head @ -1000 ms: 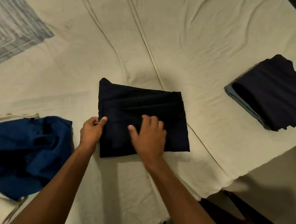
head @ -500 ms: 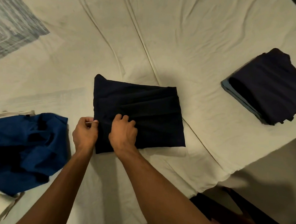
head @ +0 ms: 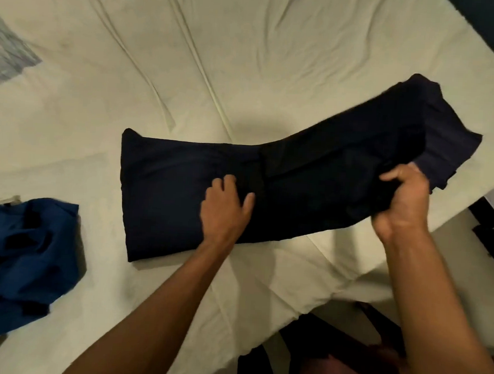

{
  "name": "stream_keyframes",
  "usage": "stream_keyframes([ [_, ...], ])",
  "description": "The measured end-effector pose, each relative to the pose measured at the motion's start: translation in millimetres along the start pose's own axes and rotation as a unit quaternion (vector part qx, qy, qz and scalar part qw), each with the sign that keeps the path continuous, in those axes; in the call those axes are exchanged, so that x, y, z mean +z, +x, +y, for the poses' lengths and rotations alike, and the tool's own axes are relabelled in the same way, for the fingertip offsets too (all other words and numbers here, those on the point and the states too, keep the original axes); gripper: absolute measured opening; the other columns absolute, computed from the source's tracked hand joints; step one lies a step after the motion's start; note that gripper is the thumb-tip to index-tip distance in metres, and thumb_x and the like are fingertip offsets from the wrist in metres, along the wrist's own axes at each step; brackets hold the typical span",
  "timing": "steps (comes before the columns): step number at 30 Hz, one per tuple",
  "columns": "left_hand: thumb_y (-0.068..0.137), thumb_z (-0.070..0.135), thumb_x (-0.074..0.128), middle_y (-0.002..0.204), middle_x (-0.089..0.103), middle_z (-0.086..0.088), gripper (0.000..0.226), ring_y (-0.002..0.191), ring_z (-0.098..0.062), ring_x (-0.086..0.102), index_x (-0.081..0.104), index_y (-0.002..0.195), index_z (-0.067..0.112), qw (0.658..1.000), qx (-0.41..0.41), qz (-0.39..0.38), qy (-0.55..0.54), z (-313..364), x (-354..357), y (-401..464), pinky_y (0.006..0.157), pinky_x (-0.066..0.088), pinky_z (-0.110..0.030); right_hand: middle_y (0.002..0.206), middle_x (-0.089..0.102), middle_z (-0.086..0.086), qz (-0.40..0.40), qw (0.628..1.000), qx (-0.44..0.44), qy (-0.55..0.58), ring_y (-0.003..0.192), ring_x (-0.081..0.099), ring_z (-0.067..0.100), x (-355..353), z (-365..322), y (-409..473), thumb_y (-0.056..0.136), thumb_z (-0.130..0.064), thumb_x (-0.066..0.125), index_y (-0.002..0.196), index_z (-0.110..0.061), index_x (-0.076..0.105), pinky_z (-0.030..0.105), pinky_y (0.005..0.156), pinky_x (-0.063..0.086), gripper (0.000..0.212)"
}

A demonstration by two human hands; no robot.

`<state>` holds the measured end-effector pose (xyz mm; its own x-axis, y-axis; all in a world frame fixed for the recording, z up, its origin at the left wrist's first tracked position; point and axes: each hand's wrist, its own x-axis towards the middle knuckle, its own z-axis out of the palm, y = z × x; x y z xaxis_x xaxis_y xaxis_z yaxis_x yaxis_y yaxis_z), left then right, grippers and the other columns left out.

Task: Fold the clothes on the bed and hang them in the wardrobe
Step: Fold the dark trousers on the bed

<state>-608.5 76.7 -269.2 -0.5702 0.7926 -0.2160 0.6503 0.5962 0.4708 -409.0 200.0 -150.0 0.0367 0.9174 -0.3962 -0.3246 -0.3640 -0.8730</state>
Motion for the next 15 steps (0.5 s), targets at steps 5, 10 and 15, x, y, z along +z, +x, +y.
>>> stream_keyframes([
  [5, 0.08, 0.06, 0.064, 0.14, 0.033, -0.015, 0.088, 0.122, -0.035, 0.038, 0.025, 0.147, 0.02, 0.987, -0.058, -0.057, 0.14, 54.7, 43.1, 10.1, 0.092, 0.041, -0.051, 0.064, 0.055, -0.015, 0.093, 0.985, 0.028, -0.141, 0.067, 0.049, 0.01, -57.7, 5.1, 46.1, 0.066, 0.002, 0.044, 0.059, -0.023, 0.052, 0.023, 0.055, 0.035, 0.027],
  [10, 0.08, 0.032, 0.071, 0.127, 0.036, -0.013, 0.071, 0.112, -0.033, 0.043, 0.028, 0.136, 0.02, 0.985, -0.075, -0.049, 0.146, 55.9, 40.2, 17.4, 0.079, 0.046, -0.049, 0.067, 0.052, -0.013, 0.115, 0.979, 0.068, -0.153, 0.071, 0.046, 0.013, -74.2, 19.9, 66.2, 0.059, -0.006, 0.048, 0.061, -0.023, 0.051, 0.024, 0.058, 0.035, 0.018],
  [15, 0.087, 0.015, 0.06, 0.115, 0.053, -0.013, 0.036, 0.098, -0.037, 0.058, 0.041, 0.118, 0.012, 0.994, -0.069, -0.065, 0.045, 46.3, 9.8, 29.4, 0.069, 0.045, -0.042, 0.076, 0.059, -0.01, 0.089, 0.982, 0.08, -0.147, 0.082, 0.051, 0.016, -75.4, 18.4, 71.4, 0.064, -0.006, 0.049, 0.066, -0.027, 0.061, 0.028, 0.064, 0.04, 0.024],
])
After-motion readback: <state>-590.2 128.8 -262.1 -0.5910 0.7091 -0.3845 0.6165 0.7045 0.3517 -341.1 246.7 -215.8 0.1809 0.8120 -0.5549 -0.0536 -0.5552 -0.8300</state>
